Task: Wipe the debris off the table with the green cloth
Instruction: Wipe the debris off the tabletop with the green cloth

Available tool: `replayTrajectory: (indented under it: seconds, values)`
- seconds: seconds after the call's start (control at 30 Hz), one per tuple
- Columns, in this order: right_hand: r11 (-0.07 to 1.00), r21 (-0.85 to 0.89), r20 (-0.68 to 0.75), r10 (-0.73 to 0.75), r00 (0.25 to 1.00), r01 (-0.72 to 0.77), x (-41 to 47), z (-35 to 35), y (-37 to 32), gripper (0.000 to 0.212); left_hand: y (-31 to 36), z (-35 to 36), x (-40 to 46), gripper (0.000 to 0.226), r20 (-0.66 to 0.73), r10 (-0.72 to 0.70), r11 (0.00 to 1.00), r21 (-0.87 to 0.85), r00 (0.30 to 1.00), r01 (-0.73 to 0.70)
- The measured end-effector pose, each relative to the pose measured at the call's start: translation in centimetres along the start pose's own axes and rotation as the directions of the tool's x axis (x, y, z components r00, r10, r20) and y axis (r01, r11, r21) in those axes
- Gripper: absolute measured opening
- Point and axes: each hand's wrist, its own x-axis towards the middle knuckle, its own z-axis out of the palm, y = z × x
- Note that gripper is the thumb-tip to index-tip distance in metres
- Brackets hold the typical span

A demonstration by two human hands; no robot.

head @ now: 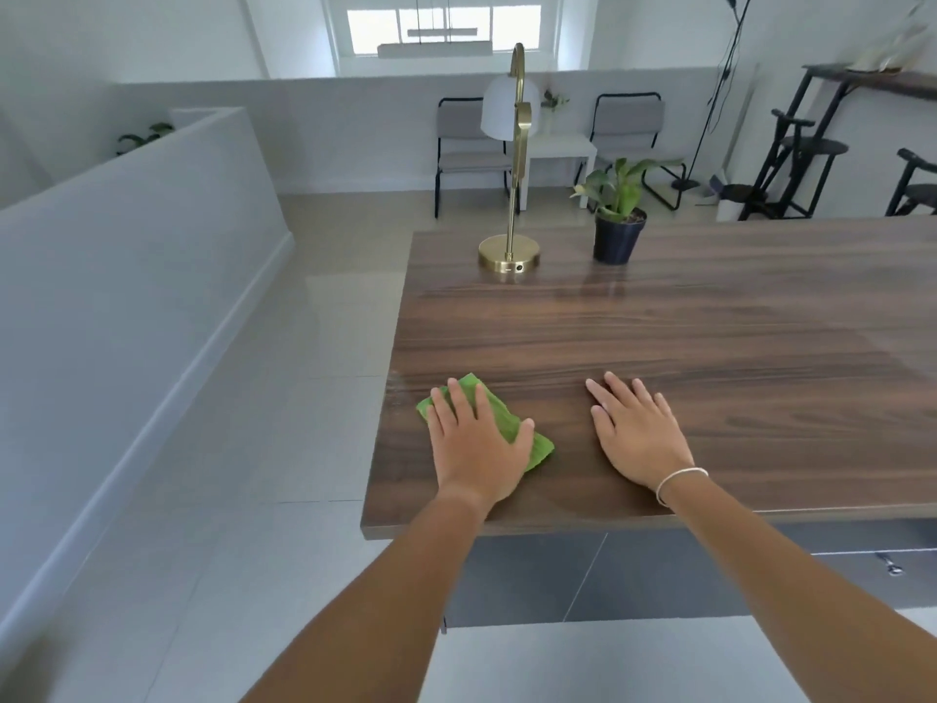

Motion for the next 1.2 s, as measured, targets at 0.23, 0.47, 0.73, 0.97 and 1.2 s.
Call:
replayTrajectory:
  seconds: [0.23,0.47,0.73,0.97,1.2]
  values:
    - [0.999,-0.022,-0.023,-0.03,0.999,0.029,0.4,0.8,0.6,0.049,-5.0,-1.6,7.1,0.08,0.013,-0.068,0.992,0.107,0.998,0.066]
    - [0.999,-0.012,-0.015,-0.047,0.999,0.047,0.4,0.8,0.8,0.05,-6.3,-2.1,3.7,0.075,-0.008,-0.001,0.99,0.139,1.0,0.002]
    - [0.997,-0.002,0.018,-0.072,0.997,0.072,0.1,0.5,0.8,0.05,-6.9,-2.1,-5.8,0.097,0.056,0.047,0.975,0.216,0.997,-0.058]
    - [0.991,0.043,0.062,-0.131,0.989,0.129,0.2,-0.3,1.3,0.048,-5.1,-1.7,-7.1,0.095,0.065,0.099,0.975,0.195,0.993,-0.11]
    - [0.994,0.075,0.019,-0.075,0.997,0.074,0.2,-2.4,9.2,0.045,4.5,1.7,-5.6,0.085,0.102,0.294,0.942,0.134,0.95,-0.306]
